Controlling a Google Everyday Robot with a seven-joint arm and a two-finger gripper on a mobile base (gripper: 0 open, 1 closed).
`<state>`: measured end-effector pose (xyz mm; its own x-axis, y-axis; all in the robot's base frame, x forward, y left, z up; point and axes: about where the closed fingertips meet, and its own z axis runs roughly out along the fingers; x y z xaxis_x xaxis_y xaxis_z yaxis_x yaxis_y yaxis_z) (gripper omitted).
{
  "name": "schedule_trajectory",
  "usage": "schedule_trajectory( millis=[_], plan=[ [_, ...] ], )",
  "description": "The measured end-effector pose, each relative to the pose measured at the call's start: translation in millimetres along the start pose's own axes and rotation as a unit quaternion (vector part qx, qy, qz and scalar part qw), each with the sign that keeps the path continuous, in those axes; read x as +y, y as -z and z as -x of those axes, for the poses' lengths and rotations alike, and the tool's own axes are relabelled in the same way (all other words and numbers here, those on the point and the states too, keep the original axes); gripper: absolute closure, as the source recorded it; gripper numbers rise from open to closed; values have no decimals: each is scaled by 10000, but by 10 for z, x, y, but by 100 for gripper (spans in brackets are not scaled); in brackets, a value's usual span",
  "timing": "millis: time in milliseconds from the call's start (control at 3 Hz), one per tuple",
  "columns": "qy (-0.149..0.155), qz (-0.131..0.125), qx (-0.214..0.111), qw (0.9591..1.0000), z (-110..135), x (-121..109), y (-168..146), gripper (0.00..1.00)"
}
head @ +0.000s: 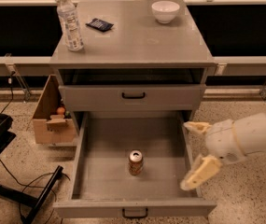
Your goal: Pick orange can from middle drawer and place on counter
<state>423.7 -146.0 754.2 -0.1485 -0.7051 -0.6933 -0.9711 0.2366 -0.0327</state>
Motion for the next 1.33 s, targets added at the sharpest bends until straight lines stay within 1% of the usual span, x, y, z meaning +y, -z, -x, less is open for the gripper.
schedule_trajectory(
  millis=[333, 667, 1000, 1333],
  plan=[
    [-58, -329, -1216, 9920, -72, -156, -505, 0],
    [-101, -1020, -2222, 9696, -310, -439, -963, 0],
    [-337, -1154, -2660, 9564, -578, -557, -1309, 0],
    [-430, -1084, -2741, 9546, -642, -525, -1420, 0]
  ],
)
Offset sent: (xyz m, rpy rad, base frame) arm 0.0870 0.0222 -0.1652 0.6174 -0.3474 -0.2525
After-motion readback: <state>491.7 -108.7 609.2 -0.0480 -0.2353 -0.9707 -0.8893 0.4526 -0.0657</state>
